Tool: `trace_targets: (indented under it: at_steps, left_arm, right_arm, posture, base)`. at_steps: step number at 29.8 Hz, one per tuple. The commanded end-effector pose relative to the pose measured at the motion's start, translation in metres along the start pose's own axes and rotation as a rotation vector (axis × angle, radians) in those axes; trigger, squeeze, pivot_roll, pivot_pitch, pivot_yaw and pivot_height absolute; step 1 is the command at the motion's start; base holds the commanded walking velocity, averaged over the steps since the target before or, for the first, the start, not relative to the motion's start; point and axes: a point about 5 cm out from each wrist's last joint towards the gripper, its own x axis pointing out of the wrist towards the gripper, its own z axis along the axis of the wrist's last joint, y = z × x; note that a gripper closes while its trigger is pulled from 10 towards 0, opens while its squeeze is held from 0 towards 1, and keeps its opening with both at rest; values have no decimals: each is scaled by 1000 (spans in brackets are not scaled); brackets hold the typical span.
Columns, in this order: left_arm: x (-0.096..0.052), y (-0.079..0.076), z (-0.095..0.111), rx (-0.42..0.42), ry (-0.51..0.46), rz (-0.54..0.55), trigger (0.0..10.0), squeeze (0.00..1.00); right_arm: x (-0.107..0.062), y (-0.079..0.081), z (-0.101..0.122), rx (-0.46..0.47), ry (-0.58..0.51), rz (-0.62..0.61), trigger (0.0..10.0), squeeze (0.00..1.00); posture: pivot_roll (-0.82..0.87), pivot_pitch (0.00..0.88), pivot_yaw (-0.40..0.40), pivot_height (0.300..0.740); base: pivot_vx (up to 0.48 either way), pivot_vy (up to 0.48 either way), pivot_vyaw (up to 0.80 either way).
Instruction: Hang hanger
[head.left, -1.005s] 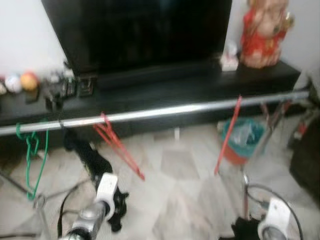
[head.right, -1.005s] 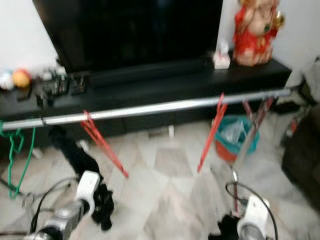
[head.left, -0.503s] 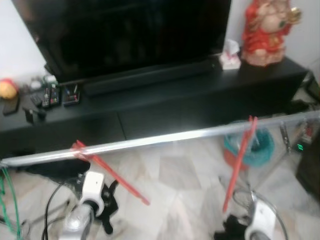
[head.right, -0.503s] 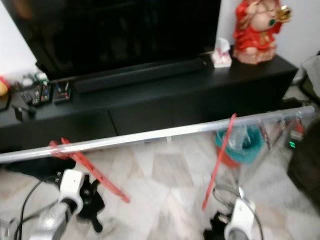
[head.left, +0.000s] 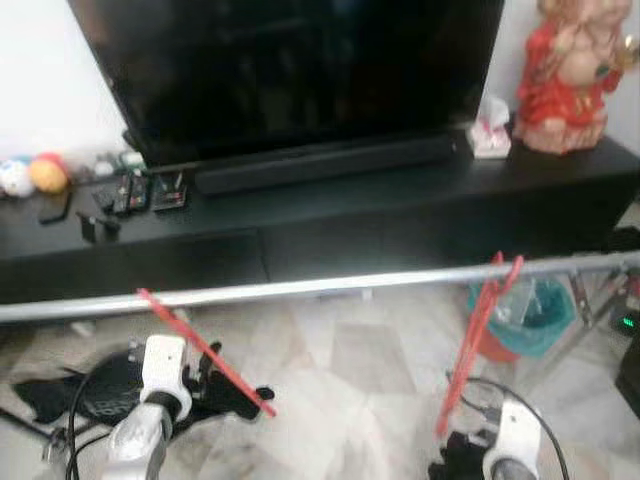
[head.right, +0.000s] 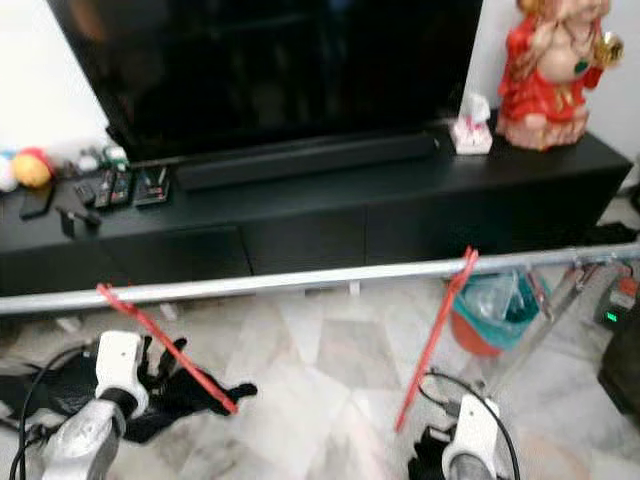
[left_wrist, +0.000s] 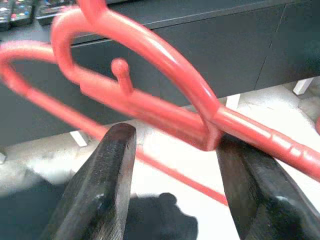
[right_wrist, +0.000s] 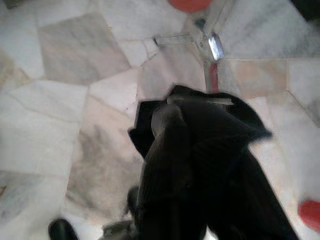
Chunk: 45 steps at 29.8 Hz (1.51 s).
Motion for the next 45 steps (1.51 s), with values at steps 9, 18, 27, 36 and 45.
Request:
trace_targets:
  at_steps: [9, 18, 27, 36, 45]
  left_arm:
    - [-4, 3, 1, -20, 13, 23, 10000, 0]
    - [-5, 3, 0, -24, 22, 27, 10000, 0]
    - [-8, 3, -3, -31, 31, 32, 10000, 0]
    - [-7, 2, -3, -38, 23, 31, 10000, 0]
    - [-8, 3, -3, -36, 20, 34, 10000, 0]
  right_arm:
    - [1, 5, 6, -1, -17, 13, 10000, 0]
    - [1, 5, 6, -1, -15, 14, 10000, 0]
    - [1, 5, 5, 0, -14, 16, 10000, 0]
    - [1, 5, 6, 0, -14, 18, 10000, 0]
    - [1, 5, 6, -2, -13, 21, 10000, 0]
  posture:
    - [-27, 0, 92, 740]
    - [-26, 0, 92, 740]
    - [-24, 0, 91, 740]
    - [-27, 0, 90, 740]
    - [-27, 0, 88, 740]
  base:
    - [0, 0, 0]
    - [0, 0, 0]
    - [0, 0, 0]
    - [0, 0, 0]
    - [-173, 0, 0]
